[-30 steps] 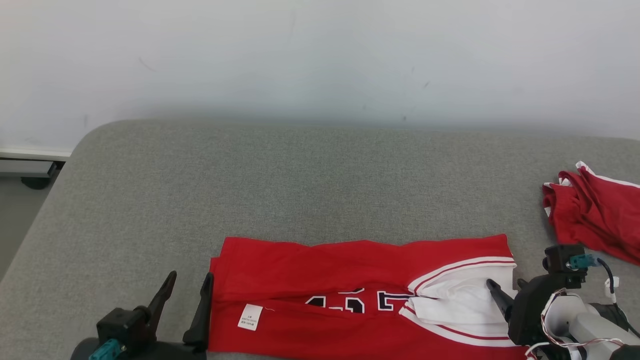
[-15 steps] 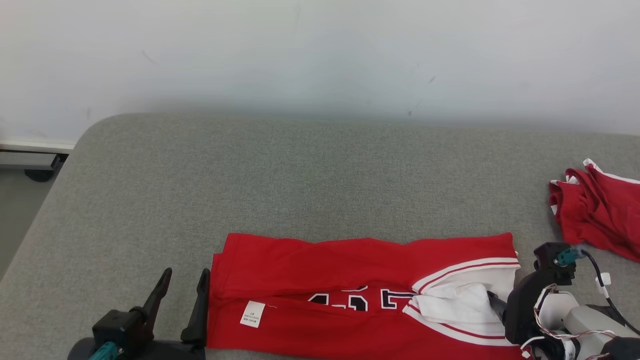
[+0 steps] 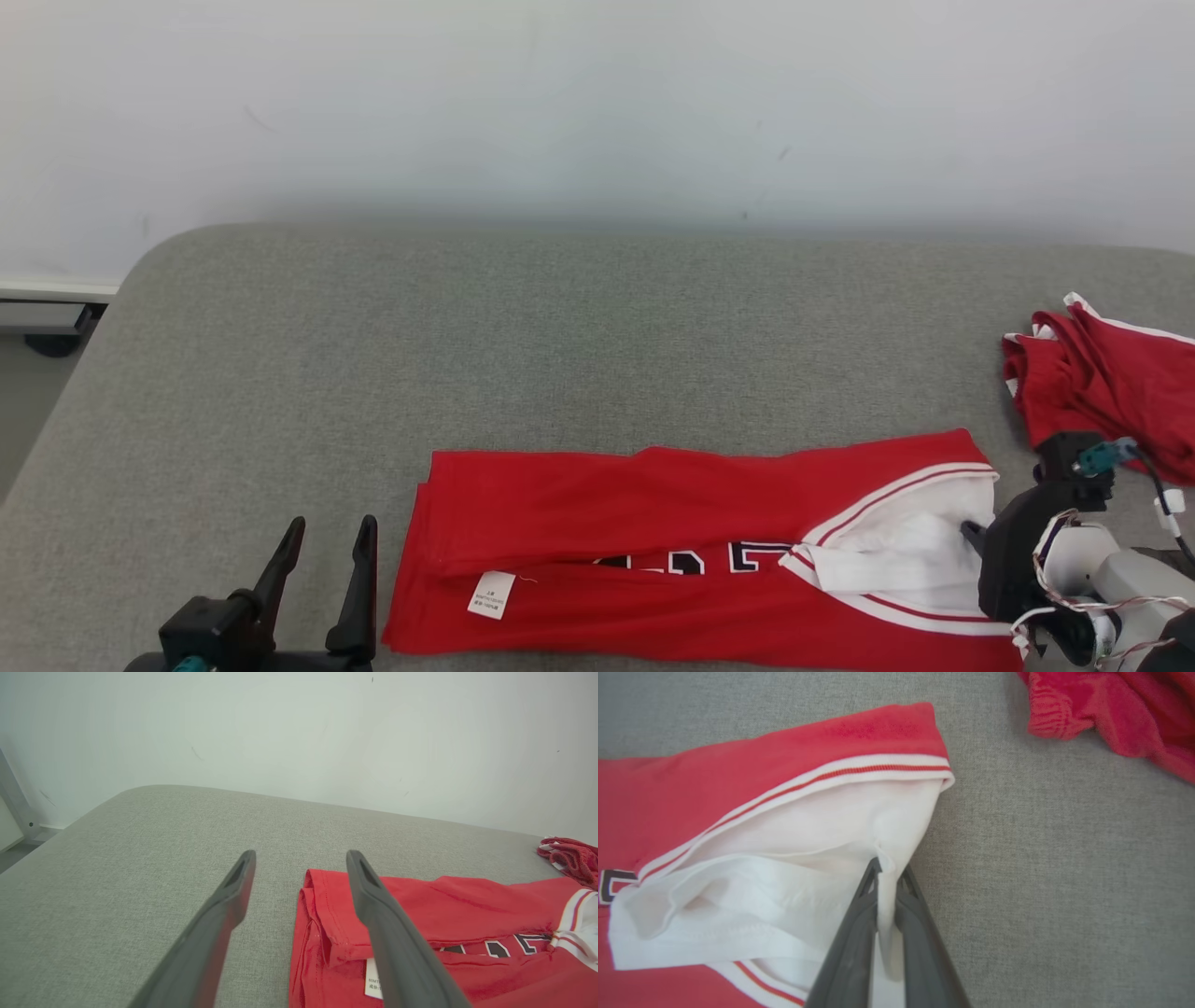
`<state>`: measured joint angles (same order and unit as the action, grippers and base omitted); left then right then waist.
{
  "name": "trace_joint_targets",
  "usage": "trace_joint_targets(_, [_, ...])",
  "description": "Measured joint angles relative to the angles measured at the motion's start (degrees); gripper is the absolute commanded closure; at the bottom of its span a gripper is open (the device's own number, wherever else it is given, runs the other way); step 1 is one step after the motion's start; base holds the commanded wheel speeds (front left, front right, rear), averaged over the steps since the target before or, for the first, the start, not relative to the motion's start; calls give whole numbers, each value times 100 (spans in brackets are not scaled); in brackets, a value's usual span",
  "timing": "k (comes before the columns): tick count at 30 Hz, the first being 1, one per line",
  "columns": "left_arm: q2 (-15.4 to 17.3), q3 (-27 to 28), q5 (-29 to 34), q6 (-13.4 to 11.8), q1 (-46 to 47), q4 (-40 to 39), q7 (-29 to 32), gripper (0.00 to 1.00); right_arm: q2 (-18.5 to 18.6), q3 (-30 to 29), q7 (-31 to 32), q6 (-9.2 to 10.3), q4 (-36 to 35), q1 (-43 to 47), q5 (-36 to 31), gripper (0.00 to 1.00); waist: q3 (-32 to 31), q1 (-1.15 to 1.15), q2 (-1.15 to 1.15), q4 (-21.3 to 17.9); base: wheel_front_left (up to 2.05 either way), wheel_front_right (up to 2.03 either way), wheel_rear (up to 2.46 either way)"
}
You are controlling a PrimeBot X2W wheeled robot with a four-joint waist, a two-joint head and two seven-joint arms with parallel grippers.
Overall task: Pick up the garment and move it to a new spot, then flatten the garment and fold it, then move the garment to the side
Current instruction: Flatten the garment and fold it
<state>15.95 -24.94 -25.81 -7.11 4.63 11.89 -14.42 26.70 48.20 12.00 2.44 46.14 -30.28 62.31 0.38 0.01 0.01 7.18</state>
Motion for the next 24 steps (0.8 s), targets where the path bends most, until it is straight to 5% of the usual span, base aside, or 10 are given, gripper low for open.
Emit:
trace_joint_targets(12, [-132, -23, 1, 0, -47, 2, 2, 0, 77, -538, 336, -911, -633, -40, 1046, 100, -163, 0, 0, -181, 0, 0, 0])
trace_joint_targets(24, [-255, -166, 1, 0, -87, 51, 88, 0, -115, -757, 1510, -950, -2476, 196, 2448, 100, -264, -1, -1, 58, 0, 0, 0])
